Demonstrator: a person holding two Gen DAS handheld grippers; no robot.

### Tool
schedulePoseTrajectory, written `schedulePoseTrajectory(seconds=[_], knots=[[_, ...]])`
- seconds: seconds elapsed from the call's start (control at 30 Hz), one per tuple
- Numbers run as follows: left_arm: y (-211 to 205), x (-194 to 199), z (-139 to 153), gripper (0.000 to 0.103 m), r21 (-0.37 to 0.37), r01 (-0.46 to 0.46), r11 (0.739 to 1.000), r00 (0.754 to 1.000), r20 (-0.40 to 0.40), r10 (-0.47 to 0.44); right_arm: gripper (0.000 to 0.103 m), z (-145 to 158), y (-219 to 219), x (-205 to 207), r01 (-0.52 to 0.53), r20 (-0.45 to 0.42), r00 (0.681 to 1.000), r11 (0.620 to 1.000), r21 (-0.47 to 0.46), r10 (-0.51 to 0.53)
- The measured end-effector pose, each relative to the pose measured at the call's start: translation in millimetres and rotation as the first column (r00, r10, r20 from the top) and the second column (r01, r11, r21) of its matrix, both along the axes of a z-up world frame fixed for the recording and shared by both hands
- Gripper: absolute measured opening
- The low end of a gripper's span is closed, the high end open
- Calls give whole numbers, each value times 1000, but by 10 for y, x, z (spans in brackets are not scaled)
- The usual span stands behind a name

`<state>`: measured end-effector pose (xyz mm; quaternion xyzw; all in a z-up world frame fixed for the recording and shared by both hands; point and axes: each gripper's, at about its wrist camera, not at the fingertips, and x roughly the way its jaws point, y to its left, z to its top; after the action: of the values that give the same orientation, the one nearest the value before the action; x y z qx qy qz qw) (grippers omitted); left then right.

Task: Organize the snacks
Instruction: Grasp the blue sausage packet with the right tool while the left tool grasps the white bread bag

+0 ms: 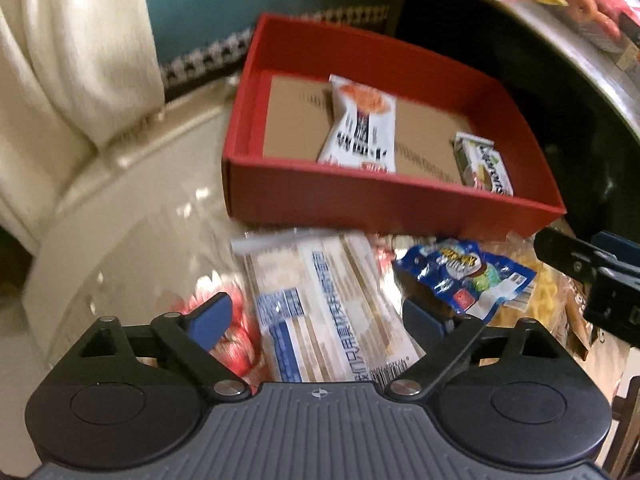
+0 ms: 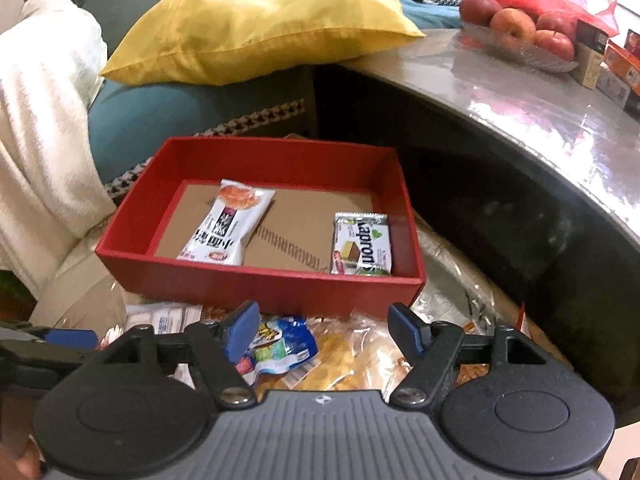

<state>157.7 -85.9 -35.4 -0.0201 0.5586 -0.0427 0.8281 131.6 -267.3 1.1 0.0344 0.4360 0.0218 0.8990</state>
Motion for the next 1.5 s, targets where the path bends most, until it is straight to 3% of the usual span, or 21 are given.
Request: schedulePoseTrajectory(seconds=[0.23, 0.4, 0.47, 0.53, 0.77, 1.03, 1.17, 1.37, 1.5], knots=[[-19, 111, -220, 101, -9, -55, 998, 996, -68, 54, 69, -8, -47, -11, -2, -8, 1000, 1000, 9, 2], [24, 172, -392, 94, -45, -89, 995, 986, -143, 82, 69, -55, -77, 32, -20, -28, 999, 1000, 17, 20], [32, 142, -345, 83, -51, -72, 996, 989, -131, 64, 69, -75, -69, 65, -31, -41, 999, 999, 31, 32], [38, 92, -300, 81, -31, -47, 998, 992, -116, 44, 69, -96, -45, 88, -42, -52, 998, 998, 49, 44], [271, -66, -184, 78, -14, -2, 1000, 996, -91, 1, 72, -224, 182, 271, -170, -87, 982, 985, -25, 167], [468, -99, -247, 78, -21, 25, 999, 993, -113, -27, 73, -615, 616, 567, -310, -229, 930, 949, -64, 288], [554, -84, -230, 78, -26, 31, 999, 993, -117, -34, 67, -702, 781, 390, -334, -250, 923, 931, -144, 293], [649, -106, -258, 78, -24, 40, 999, 992, -121, -43, 66, -598, 705, -28, -291, -260, 927, 956, -39, 271], [645, -156, -280, 79, -17, 64, 998, 991, -120, -66, 67, -554, 738, -188, -279, -241, 933, 960, -25, 265]])
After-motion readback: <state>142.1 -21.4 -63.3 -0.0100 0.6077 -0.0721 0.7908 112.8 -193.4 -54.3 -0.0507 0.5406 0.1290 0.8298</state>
